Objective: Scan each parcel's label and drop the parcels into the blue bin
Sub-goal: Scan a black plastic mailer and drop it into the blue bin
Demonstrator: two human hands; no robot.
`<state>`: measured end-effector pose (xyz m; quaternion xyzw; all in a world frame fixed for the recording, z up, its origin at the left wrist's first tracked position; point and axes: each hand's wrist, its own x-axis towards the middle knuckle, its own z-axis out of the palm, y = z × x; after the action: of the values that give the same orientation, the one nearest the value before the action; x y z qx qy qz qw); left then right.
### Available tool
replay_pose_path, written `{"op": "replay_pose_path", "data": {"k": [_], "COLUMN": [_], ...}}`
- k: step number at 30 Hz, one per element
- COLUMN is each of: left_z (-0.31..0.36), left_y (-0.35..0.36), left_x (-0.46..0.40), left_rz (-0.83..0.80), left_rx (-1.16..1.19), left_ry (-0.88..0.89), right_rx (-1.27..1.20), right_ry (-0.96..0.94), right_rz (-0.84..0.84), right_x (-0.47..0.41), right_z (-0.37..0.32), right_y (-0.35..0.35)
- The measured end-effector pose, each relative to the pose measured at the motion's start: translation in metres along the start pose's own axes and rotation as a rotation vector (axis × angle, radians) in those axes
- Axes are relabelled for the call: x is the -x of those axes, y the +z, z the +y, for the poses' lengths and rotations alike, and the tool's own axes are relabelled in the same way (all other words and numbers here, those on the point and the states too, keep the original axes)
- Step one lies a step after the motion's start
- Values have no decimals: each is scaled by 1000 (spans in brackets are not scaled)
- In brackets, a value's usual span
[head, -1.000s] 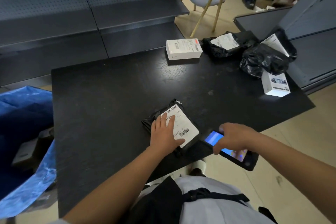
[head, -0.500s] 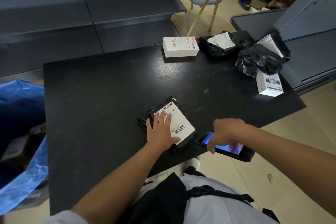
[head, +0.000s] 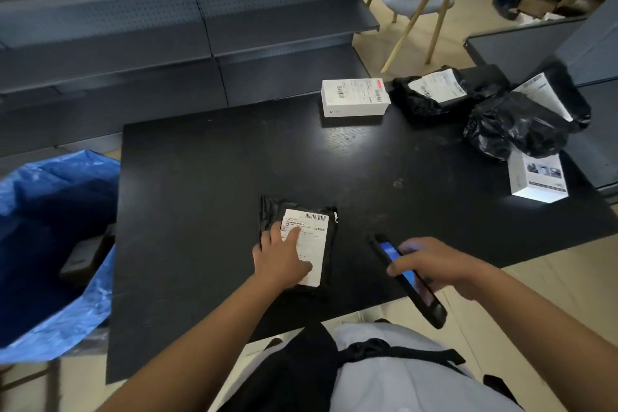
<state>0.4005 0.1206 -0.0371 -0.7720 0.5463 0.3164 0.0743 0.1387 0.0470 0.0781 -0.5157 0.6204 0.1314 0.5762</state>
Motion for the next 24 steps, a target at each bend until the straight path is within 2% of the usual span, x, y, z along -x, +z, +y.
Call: {"op": "replay_pose_path", "data": {"k": [5, 13, 19, 24], "left_z": [25, 40, -20, -105], "left_y": [30, 30, 14, -22], "left_x": [16, 24, 60, 103], "left_rz": [70, 107, 262, 423], "left_rx": [104, 222, 536, 658], "left_ry": [-199, -422, -706, -860], "right_rx": [-257, -289, -228, -184], "right_ry": [-138, -254, -363, -413], "right_rz": [32, -107, -213, -286], "right_x": [-10, -39, -50, -50], "right_z": [16, -4, -43, -76], "right_y": [-3, -1, 23, 57]}}
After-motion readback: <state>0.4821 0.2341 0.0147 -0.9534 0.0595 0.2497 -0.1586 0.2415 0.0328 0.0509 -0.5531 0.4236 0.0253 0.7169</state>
